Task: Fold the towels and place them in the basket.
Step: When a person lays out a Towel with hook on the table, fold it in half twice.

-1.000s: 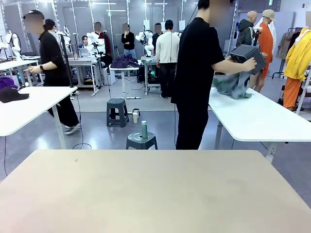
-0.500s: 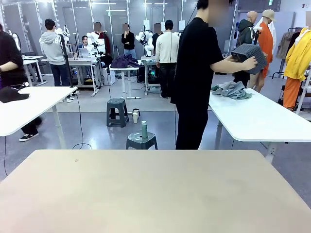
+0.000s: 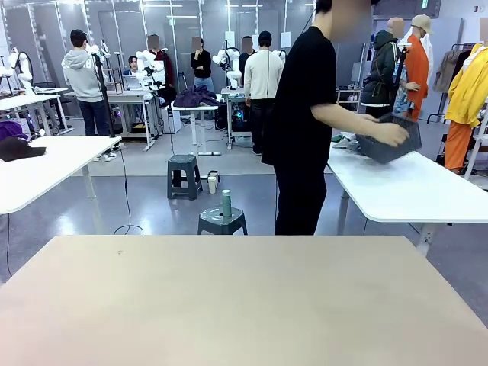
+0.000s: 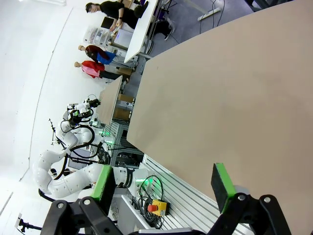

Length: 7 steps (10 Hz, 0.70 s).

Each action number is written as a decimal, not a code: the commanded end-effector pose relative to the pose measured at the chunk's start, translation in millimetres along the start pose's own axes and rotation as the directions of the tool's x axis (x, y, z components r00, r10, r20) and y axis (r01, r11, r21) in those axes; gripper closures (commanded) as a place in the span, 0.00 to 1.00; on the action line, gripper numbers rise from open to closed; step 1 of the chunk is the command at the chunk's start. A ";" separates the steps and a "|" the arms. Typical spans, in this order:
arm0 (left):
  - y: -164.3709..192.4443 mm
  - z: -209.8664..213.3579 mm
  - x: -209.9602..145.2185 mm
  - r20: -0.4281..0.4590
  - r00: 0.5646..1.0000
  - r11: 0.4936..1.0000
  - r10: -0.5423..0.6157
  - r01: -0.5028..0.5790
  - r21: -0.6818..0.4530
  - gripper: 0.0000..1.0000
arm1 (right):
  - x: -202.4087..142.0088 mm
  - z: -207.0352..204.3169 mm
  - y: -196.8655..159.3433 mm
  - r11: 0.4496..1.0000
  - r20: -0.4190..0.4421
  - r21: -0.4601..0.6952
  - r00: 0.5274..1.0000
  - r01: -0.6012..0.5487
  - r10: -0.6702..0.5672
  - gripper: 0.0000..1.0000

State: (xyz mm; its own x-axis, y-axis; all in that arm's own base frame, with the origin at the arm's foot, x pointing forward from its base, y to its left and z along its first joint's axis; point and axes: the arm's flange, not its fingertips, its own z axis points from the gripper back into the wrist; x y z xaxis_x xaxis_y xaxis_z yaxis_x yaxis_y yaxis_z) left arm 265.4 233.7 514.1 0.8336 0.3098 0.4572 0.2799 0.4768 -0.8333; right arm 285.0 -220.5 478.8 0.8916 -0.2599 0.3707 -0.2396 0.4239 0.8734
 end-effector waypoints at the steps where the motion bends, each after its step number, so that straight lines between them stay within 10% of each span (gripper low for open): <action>1: -1.5 1.5 0.5 0.001 1.000 1.000 -0.021 0.021 -0.015 0.00 | 1.7 0.8 -0.7 1.000 0.005 0.015 1.000 -0.022 0.022 0.00; 7: -1.5 1.5 0.5 0.001 1.000 1.000 -0.021 0.021 -0.015 0.00 | 1.7 0.8 -0.7 1.000 0.005 0.015 1.000 -0.022 0.022 0.00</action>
State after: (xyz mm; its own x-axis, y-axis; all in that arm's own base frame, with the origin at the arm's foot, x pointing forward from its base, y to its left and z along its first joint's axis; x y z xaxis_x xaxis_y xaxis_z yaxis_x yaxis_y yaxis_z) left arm 265.4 233.7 514.1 0.8336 0.3098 0.4573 0.2799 0.4768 -0.8333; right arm 285.0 -220.5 478.8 0.8916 -0.2598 0.3709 -0.2398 0.4239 0.8734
